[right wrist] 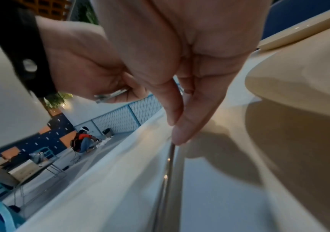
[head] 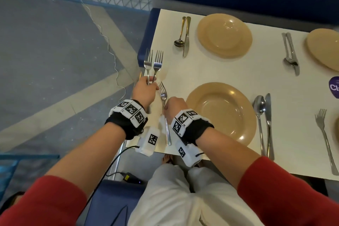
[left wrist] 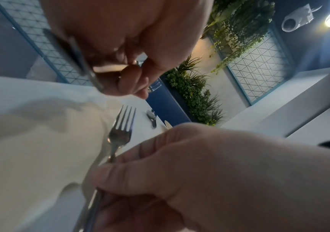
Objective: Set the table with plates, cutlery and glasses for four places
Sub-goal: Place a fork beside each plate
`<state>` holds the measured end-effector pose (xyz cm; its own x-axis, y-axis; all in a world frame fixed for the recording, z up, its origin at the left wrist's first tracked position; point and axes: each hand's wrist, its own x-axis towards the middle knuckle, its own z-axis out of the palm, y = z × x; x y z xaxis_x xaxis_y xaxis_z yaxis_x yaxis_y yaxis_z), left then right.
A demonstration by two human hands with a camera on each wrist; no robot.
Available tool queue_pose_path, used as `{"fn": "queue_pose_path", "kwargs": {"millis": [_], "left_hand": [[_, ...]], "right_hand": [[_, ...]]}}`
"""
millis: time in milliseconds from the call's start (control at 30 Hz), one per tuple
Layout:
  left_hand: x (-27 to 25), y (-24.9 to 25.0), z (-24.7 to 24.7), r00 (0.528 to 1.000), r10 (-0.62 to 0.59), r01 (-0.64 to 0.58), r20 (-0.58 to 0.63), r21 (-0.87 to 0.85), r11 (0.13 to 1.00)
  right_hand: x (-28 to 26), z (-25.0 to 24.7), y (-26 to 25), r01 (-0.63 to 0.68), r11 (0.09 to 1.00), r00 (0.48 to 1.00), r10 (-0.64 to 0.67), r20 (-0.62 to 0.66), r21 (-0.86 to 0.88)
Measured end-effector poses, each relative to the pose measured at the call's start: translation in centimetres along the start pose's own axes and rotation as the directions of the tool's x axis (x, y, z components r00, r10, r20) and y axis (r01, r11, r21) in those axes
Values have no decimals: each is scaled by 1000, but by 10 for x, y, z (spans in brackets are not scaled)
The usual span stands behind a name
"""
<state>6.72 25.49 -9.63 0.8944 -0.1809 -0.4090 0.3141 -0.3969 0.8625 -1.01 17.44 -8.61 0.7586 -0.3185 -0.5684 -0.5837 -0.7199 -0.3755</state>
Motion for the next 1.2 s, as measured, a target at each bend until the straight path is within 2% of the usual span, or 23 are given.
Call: {"fn": "queue_pose_path", "kwargs": {"millis": [233, 500, 633, 767, 867, 933, 1033, 1200], "left_hand": [[-13, -10, 12, 997, -32, 32, 69, -6, 999], [-16, -11, 11, 996, -40, 38, 80, 25, 999], [-21, -18, 14, 992, -80, 69, 95, 118, 991], [-31, -24, 20, 988, -97, 59, 118, 286, 956], [-39, -22, 25, 993, -65, 20, 95, 416, 909], [-43, -20, 29, 998, -21, -10, 61, 471, 882], [-45, -20, 34, 1000, -5, -3, 16, 508, 861], [-50, -20, 39, 1000, 7, 3, -17, 513, 858]], "right_hand": [[-7, 10, 5, 59, 998, 989, -63, -132, -36], [-2, 5, 8, 119, 983, 979, -140, -147, -142], [-6, -3, 12, 123, 991, 973, -133, -189, -61], [-17, -26, 23, 155, 984, 938, -120, -324, 86], [-24, -51, 40, 140, 972, 914, -53, -403, 189], [-26, -59, 50, 140, 969, 922, -53, -384, 204], [-29, -51, 55, 169, 977, 948, -125, -293, 130], [-31, -32, 55, 207, 974, 951, -178, -252, 93]]}}
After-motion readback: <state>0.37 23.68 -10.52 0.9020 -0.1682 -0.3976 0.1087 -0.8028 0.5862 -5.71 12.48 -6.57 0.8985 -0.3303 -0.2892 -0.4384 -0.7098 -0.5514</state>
